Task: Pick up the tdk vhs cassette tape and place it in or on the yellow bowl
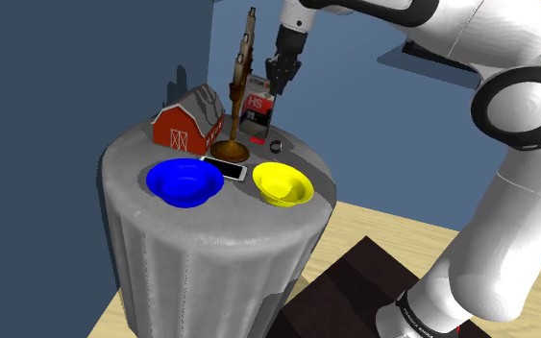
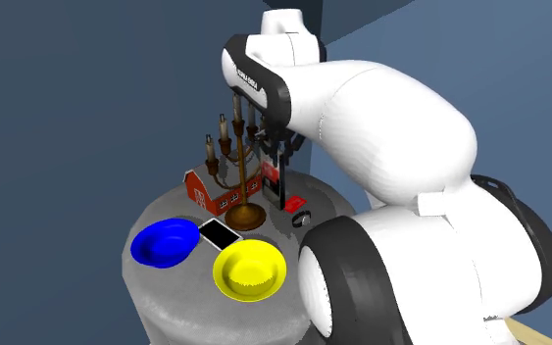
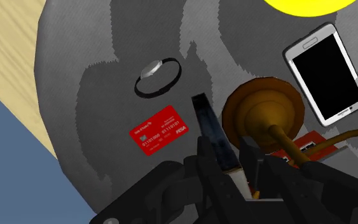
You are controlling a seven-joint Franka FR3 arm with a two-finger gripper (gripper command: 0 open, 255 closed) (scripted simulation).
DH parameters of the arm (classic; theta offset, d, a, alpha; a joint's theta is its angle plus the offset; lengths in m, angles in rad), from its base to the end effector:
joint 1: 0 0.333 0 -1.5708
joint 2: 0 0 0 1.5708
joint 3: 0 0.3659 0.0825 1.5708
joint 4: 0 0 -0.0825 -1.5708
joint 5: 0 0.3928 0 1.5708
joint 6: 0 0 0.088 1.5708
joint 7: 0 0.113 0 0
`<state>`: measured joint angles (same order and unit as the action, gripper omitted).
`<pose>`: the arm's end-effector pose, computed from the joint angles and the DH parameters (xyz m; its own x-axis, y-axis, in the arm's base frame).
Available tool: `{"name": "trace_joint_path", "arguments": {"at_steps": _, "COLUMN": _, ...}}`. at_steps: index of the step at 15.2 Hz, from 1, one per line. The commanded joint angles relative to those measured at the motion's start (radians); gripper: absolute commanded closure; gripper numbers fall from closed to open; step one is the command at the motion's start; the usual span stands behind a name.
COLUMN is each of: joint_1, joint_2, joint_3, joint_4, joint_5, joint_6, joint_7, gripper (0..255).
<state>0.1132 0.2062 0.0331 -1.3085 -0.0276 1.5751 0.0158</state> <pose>0.6319 0.0872 0.6713 0.9898 0.1289 0.0608 0.1279 -0.9916 0.0198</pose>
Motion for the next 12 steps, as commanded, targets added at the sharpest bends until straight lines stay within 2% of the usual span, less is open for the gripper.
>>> {"name": "trace_joint_path", "arguments": {"at_steps": 1, "joint_1": 0.001, "joint_2": 0.011, "joint_3": 0.0, "joint_4": 0.042, "joint_5": 0.0, "joint_6": -0.031, "joint_7": 0.0, "gripper": 255}}
{"name": "trace_joint_path", "arguments": {"at_steps": 7, "joint_1": 0.003, "joint_2": 0.062, "joint_3": 0.001, "joint_4": 0.2, "joint_5": -0.003, "joint_6": -0.138, "joint_7": -0.001, "gripper": 255}}
{"name": "trace_joint_path", "arguments": {"at_steps": 12, "joint_1": 0.006, "joint_2": 0.13, "joint_3": 0.001, "joint_4": 0.378, "joint_5": -0.006, "joint_6": -0.247, "joint_7": -0.003, "gripper": 255}}
